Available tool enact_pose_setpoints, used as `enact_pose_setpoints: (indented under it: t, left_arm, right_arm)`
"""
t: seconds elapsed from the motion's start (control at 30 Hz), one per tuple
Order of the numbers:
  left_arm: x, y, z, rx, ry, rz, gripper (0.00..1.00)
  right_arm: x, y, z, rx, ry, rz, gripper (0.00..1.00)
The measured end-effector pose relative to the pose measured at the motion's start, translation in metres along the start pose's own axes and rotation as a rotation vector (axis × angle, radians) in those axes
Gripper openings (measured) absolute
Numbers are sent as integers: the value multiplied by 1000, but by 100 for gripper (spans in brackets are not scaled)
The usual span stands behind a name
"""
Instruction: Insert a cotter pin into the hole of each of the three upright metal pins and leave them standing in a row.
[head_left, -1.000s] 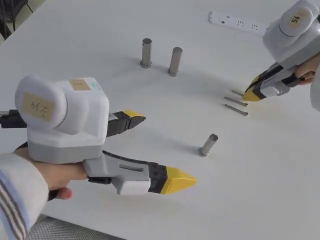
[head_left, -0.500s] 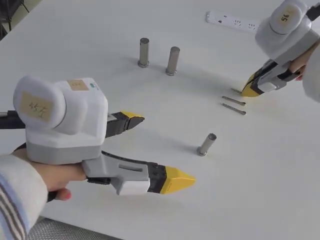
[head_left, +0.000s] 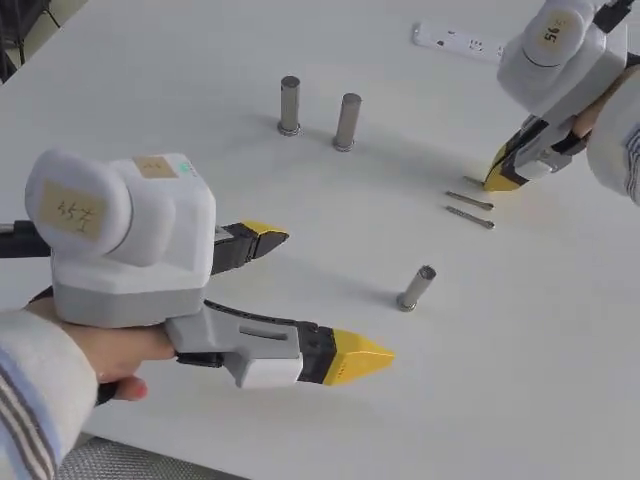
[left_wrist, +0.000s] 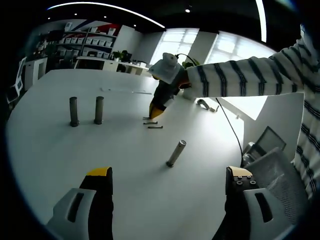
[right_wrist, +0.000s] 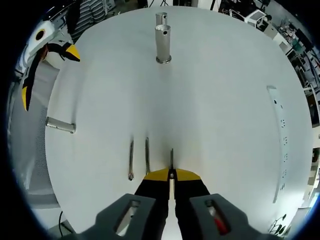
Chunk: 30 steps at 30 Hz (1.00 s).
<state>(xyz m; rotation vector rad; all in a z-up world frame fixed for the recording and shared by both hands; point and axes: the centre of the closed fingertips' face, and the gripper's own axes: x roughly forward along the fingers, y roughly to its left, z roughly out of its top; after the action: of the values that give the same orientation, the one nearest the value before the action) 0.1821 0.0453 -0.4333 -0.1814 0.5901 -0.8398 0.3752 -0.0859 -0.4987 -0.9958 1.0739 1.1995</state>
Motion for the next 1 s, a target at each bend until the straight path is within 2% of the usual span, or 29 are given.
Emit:
enact_pose_setpoints:
  t: [0.17, 0.33, 0.5, 0.63, 0.83, 1.0]
  left_arm:
    - [-2, 0, 4, 7, -8, 2, 93]
    - [-4, -4, 5, 10, -5, -11, 89]
    - [-7, -6, 13, 10, -35, -14, 89]
    - [-10, -5, 14, 17, -35, -7, 89]
    - [-12, -6, 9, 26, -14, -1, 89]
    - [-13, -7, 7, 35, 0, 2, 88]
  right_arm:
    - [1, -2, 0, 30, -9, 8, 0]
    - [1, 1, 1, 10, 4, 2, 0]
    - [-2, 10, -2, -19, 29, 5, 0]
    - [-10, 15, -10, -48, 58, -7, 0]
    - [-29, 15, -16, -60, 38, -39, 0]
    - [-44, 25, -21, -101, 27, -64, 0]
